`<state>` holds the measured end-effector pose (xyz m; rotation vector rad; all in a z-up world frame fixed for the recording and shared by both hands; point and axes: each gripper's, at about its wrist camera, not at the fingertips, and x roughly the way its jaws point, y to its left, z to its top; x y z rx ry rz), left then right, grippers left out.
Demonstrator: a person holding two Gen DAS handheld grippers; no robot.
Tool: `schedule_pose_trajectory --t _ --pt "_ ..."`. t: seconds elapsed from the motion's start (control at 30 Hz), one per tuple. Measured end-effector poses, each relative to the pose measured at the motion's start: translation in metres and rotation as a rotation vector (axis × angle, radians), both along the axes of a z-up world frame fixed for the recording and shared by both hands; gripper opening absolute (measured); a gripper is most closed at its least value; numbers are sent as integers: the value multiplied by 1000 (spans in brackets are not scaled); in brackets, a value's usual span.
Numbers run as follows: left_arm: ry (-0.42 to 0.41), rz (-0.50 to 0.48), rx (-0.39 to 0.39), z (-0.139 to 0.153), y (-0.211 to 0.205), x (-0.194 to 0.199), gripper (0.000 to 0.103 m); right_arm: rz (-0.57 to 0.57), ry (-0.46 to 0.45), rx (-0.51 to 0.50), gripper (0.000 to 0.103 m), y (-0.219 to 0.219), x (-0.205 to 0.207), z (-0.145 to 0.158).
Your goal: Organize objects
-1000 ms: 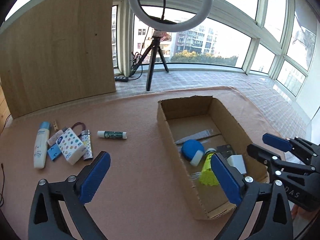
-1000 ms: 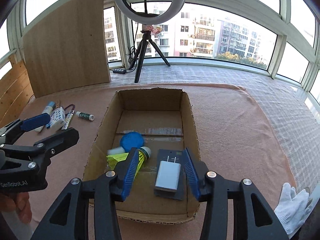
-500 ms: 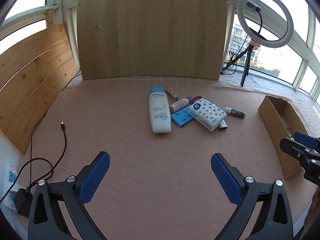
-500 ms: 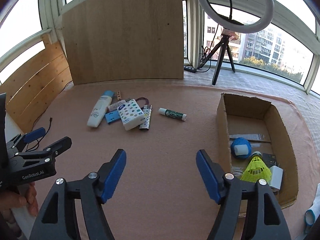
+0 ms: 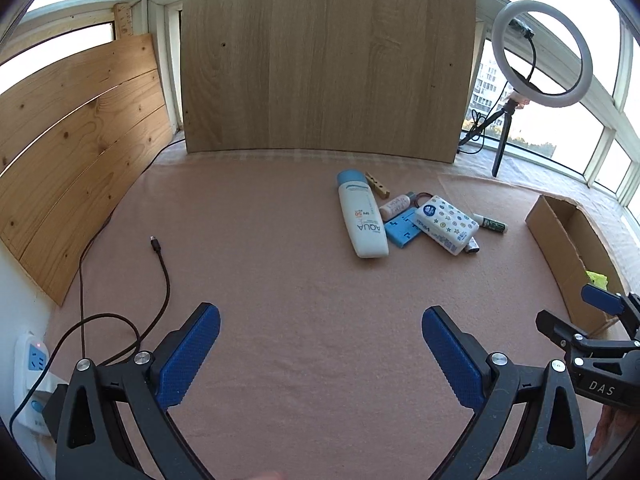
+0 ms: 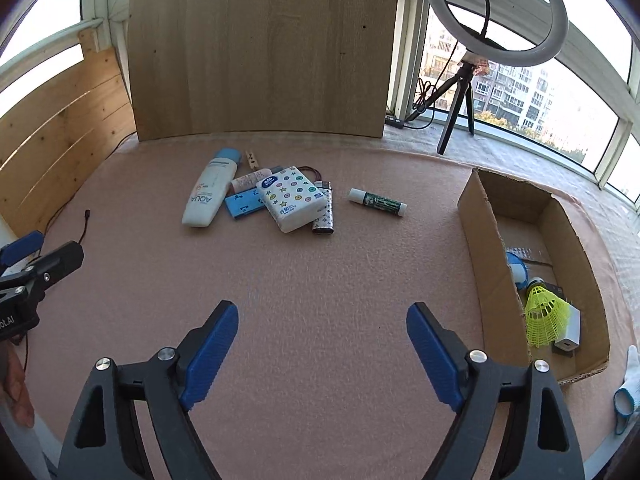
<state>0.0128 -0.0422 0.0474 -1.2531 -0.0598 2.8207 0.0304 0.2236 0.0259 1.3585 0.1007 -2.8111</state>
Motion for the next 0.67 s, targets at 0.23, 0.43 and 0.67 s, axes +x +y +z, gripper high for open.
schedule_pose_trajectory --t 0.23,0.43,0.67 --pt "27 3 -25 3 3 -1 102 19 14 42 91 -7 6 8" --pt "30 -28 -4 2 11 0 102 18 25 42 93 -6 6 19" --pt "59 -30 -50 5 18 5 102 18 15 38 93 -3 7 18"
